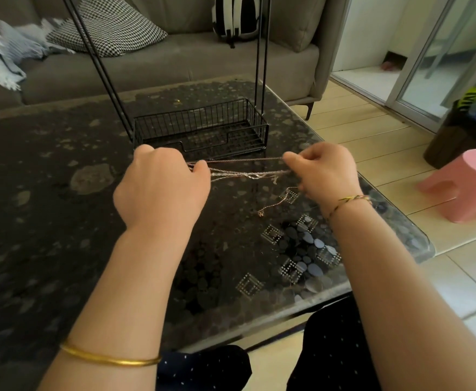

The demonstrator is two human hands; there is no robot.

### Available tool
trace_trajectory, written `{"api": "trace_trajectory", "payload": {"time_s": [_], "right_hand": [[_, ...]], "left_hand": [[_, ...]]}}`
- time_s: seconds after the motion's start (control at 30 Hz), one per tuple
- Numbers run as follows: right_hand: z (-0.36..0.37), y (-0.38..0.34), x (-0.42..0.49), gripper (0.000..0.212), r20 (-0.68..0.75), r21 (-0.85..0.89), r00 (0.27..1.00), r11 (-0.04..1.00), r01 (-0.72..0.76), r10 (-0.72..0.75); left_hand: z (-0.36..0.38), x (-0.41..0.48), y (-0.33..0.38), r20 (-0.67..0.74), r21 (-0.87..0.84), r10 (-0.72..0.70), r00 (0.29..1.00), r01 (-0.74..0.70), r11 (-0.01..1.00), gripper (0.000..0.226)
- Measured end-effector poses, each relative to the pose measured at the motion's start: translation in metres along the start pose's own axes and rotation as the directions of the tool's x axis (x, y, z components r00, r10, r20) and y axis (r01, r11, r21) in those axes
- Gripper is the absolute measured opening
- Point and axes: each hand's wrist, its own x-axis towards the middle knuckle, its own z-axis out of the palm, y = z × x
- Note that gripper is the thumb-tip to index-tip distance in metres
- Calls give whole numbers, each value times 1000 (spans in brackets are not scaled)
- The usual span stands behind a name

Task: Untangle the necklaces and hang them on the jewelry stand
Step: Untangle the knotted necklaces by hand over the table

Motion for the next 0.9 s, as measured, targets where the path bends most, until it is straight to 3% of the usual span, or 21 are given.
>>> {"api": "trace_trajectory", "payload": {"time_s": [0.13, 0.2, 0.5, 0.57, 0.67, 0.73, 0.9], "right_hand": [[-2, -8, -8, 21, 118, 385, 981, 904, -186, 152], [-1, -11, -10, 19, 167, 486, 967, 838, -249, 191], [5, -18, -13, 14, 400, 688, 898, 588, -425, 181], [6, -18, -14, 13, 411, 671, 896, 610, -422, 168], [8, -16, -15, 27, 244, 472, 962, 852, -228, 123], [9, -16, -16, 33, 141, 365, 988, 925, -106, 58], [11, -18, -19, 32, 149, 499, 982, 849, -174, 113]], "left_hand": [[3, 3, -2, 30, 107, -14, 999, 10, 994, 19], [4, 1, 1, 91, 143, -14, 996, 1, 990, 29], [13, 2, 3, 383, 187, -19, 924, -58, 981, 71], [14, 3, 2, 416, 161, -41, 909, -29, 986, 81], [15, 5, 1, 404, 155, -69, 912, 7, 988, 81], [16, 6, 0, 373, 164, -80, 924, 19, 986, 75], [21, 5, 1, 414, 220, -66, 908, -30, 975, 77]]}}
